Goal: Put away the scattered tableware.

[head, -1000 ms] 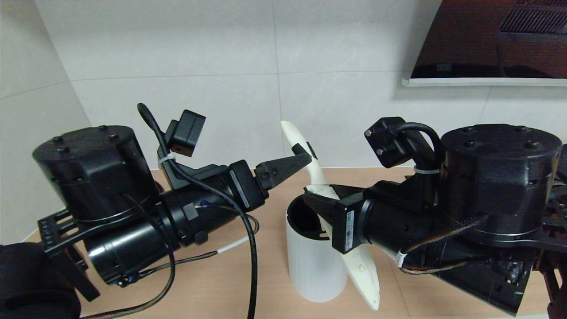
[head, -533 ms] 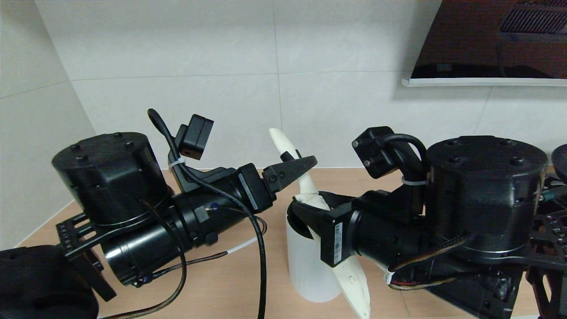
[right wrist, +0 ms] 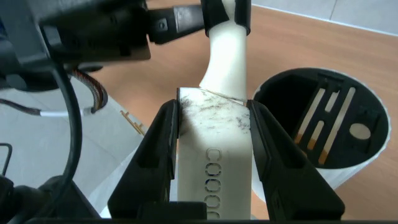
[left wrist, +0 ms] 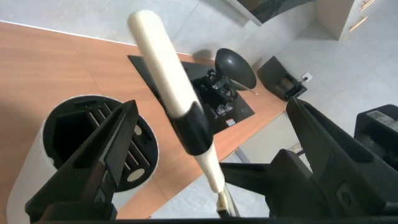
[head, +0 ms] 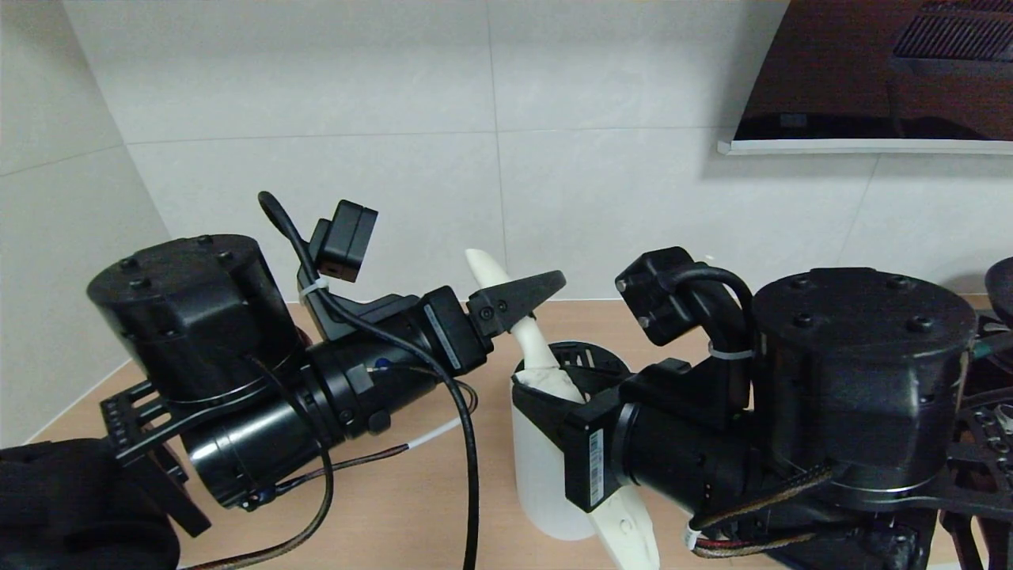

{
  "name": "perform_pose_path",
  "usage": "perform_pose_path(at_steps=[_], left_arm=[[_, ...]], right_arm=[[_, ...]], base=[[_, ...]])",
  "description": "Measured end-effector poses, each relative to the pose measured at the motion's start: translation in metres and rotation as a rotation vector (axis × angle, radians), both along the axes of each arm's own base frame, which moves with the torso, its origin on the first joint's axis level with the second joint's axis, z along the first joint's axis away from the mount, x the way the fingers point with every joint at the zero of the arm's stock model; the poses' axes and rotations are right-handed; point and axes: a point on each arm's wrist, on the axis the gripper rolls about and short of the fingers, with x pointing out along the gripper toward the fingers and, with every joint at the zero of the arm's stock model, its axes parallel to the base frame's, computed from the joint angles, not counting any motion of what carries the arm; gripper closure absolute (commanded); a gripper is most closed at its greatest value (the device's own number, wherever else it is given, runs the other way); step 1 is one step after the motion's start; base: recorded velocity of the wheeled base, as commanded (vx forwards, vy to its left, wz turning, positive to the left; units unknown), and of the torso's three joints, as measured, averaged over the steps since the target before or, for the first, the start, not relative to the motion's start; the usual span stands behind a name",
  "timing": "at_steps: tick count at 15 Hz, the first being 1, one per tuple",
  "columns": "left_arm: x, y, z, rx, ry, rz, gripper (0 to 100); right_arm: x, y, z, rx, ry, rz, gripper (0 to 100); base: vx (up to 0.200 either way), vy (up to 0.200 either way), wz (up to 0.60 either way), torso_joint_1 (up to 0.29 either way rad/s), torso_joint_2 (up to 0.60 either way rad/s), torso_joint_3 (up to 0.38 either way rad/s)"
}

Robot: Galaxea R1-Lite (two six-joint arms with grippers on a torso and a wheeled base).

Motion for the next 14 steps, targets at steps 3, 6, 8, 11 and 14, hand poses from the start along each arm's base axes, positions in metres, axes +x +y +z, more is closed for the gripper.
perform_pose_path(at_steps=[3, 6, 8, 11, 14], left_arm=[[0.0002, -0.0003, -0.0012, 0.004, 0.004, 0.0, 100], [0.0009, -0.0006, -0.0029, 0.008, 0.009, -0.002, 100], [0.001, -0.001, -0.0027, 0.006, 0.007, -0.006, 100], [0.0011, -0.001, -0.0032, 0.007, 0.01, -0.004, 100], [0.0013, -0.0011, -0.0032, 0.007, 0.011, 0.0, 100]], right_arm=[[-0.0012, 0.0006, -0.0002, -0.001, 0.0, 0.005, 100], [-0.0017, 0.0006, 0.0003, 0.002, -0.001, 0.006, 100], [-0.0017, 0.0004, 0.0001, -0.001, 0.0, 0.006, 100], [-0.0015, 0.0005, 0.0013, 0.004, -0.002, 0.003, 100], [-0.0013, 0.0, 0.0022, 0.006, -0.004, 0.001, 100]], base=[[0.0, 0.0, 0.0, 0.0, 0.0, 0.0], [0.0, 0.0, 0.0, 0.0, 0.0, 0.0], [0.0, 0.0, 0.0, 0.0, 0.0, 0.0], [0.0, 0.0, 0.0, 0.0, 0.0, 0.0], [0.0, 0.0, 0.0, 0.0, 0.0, 0.0]])
